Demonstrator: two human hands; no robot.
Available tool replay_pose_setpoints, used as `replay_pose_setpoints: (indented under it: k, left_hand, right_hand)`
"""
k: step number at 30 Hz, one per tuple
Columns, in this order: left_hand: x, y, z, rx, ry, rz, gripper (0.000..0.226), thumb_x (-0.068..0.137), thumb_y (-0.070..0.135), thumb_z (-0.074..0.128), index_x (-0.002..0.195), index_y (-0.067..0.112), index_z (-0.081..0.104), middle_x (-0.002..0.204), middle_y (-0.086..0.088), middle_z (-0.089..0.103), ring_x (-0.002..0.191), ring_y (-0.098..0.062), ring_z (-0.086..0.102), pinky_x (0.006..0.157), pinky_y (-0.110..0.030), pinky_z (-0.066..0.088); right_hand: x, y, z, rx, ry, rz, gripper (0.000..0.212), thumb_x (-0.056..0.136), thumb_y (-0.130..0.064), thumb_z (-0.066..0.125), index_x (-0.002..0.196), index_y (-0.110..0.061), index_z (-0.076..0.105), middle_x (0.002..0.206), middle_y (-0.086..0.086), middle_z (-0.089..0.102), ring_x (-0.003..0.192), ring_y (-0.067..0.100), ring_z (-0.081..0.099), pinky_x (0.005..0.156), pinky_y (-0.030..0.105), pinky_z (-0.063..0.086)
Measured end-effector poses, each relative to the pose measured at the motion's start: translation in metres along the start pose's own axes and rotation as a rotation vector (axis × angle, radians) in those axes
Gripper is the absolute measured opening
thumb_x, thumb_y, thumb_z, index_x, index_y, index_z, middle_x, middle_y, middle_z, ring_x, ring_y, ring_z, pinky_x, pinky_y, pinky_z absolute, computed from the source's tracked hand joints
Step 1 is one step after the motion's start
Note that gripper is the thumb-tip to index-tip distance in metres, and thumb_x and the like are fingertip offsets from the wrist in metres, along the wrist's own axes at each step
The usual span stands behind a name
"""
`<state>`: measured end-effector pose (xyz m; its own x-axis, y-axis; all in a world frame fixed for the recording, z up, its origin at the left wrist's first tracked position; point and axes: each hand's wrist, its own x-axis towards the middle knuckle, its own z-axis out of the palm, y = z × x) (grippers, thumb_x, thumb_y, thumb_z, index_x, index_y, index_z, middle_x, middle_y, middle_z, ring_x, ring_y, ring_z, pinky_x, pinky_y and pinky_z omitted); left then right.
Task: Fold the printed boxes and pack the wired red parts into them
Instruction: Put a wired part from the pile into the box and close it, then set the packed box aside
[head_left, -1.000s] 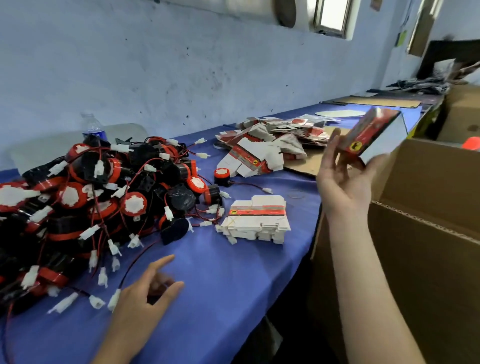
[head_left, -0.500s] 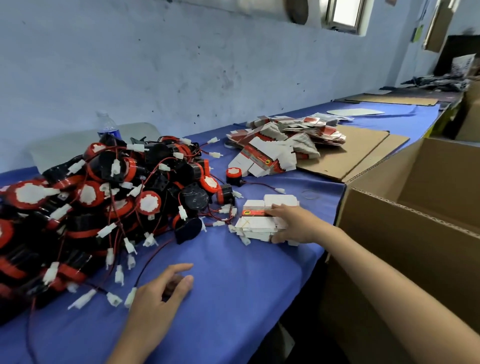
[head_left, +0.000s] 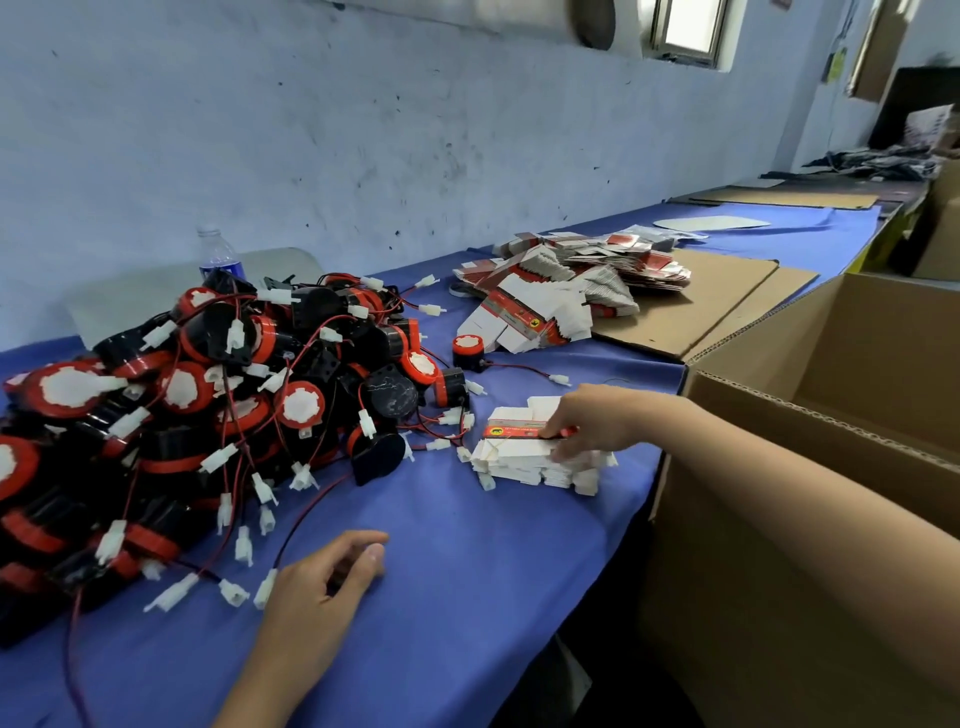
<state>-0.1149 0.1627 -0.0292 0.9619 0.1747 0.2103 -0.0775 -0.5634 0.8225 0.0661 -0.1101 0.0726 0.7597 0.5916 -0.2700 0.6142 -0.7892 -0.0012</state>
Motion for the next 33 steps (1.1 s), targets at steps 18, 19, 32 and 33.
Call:
replay_pose_setpoints:
  k: [18,19,32,33]
  left_hand:
    - [0.0,-0.001,0.0,0.035,0.021,0.001,0.021,0.093,0.014,0.061,0.091,0.032,0.07,0.077,0.019,0.071,0.074,0.008,0.064,0.067,-0.004,0.045]
    - [0.0,-0.001,0.0,0.037,0.022,0.002,0.021,0.093,0.013,0.061,0.091,0.032,0.07,0.077,0.019,0.071,0.075,0.008,0.064,0.067,-0.004,0.045]
    - [0.0,-0.002,0.0,0.076,0.023,0.004,0.026,0.093,0.01,0.06,0.09,0.033,0.069,0.079,0.02,0.07,0.075,0.006,0.063,0.066,-0.005,0.045]
    - [0.0,-0.002,0.0,0.077,0.023,0.004,0.026,0.093,0.01,0.06,0.09,0.033,0.069,0.079,0.02,0.07,0.075,0.006,0.063,0.066,-0.005,0.045]
  right_hand:
    - [-0.02,0.021,0.002,0.087,0.231,0.105,0.028,0.087,-0.032,0.067,0.112,-0.021,0.069,0.111,-0.002,0.067,0.09,0.012,0.049,0.08,0.03,0.043]
    - [-0.021,0.026,0.004,0.198,0.304,0.161,0.027,0.087,-0.034,0.067,0.109,-0.019,0.07,0.111,0.0,0.067,0.088,0.013,0.052,0.079,0.03,0.043]
    - [0.025,0.03,0.032,0.806,0.16,0.783,0.092,0.074,-0.061,0.07,0.132,0.002,0.039,0.112,0.016,0.059,0.081,0.027,0.056,0.063,0.031,0.044]
    - [0.023,0.033,0.033,0.83,0.188,0.798,0.087,0.074,-0.059,0.071,0.129,0.001,0.041,0.111,0.015,0.058,0.083,0.026,0.055,0.064,0.031,0.044]
